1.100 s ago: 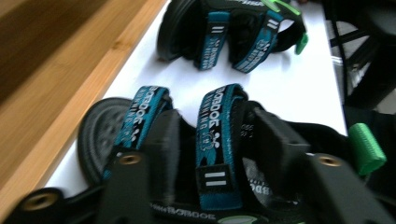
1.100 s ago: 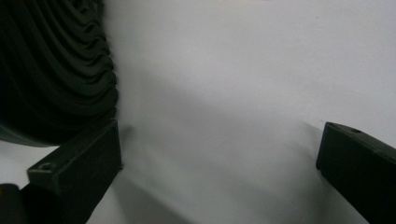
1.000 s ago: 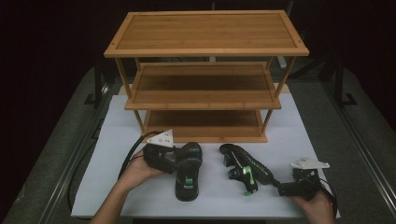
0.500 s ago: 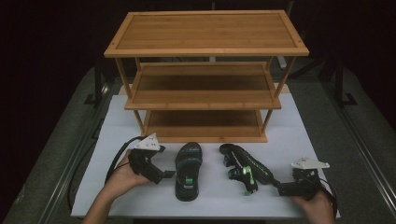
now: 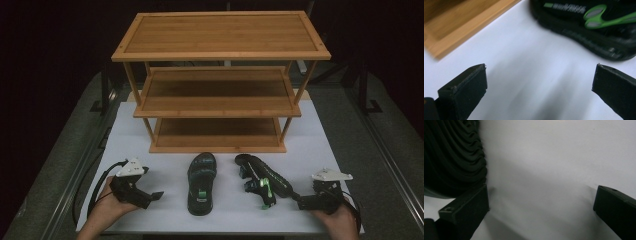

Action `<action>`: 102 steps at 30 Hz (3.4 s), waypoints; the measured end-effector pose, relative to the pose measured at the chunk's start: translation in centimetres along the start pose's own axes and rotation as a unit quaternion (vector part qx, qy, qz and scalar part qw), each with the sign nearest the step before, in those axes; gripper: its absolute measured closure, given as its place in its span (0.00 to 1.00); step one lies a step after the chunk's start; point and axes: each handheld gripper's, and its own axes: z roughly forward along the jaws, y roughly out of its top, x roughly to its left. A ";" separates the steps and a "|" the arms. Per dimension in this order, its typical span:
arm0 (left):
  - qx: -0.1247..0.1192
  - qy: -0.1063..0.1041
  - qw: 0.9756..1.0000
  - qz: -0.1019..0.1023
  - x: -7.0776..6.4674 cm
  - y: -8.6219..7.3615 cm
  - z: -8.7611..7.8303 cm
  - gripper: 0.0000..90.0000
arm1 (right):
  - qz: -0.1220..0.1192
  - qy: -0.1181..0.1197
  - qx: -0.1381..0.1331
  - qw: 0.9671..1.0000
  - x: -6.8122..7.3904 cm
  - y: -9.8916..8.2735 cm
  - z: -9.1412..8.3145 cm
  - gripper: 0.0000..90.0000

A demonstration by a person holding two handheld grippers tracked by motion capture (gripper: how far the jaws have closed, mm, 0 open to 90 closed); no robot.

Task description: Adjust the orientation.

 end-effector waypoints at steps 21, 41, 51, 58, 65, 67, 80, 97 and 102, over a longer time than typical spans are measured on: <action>0.008 0.050 0.998 -0.034 1.4 -5.0 0.1 0.00 | 0.001 0.008 -0.005 1.000 -0.3 0.3 -1.1 0.23; 0.009 0.051 0.998 -0.032 1.4 -4.9 0.1 0.00 | -0.057 0.104 -0.069 0.990 2.3 6.3 -5.1 1.00; 0.008 0.052 0.998 -0.033 1.4 -5.0 0.1 0.00 | -0.083 0.145 -0.060 0.984 4.7 8.7 -3.4 1.00; 0.009 0.052 0.998 -0.031 1.4 -5.0 0.1 0.00 | -0.094 0.154 -0.045 0.983 5.8 9.1 -2.0 1.00; 0.009 0.052 0.998 -0.032 1.4 -5.0 0.1 0.00 | -0.092 0.155 -0.041 0.983 5.8 8.9 -1.4 1.00; 0.009 0.052 0.998 -0.032 1.4 -5.0 0.1 0.00 | -0.094 0.152 -0.040 0.983 5.8 8.9 -1.4 1.00; 0.008 0.052 0.998 -0.032 1.4 -5.0 0.1 0.00 | -0.091 0.138 -0.043 0.985 4.5 9.5 -1.4 1.00; 0.009 0.052 0.998 -0.032 1.4 -4.9 0.1 0.00 | -0.055 0.129 -0.055 0.989 1.6 9.7 -0.6 1.00; 0.009 0.052 0.998 -0.033 1.4 -4.9 0.1 0.00 | -0.042 0.136 -0.060 0.988 0.6 9.6 -0.2 1.00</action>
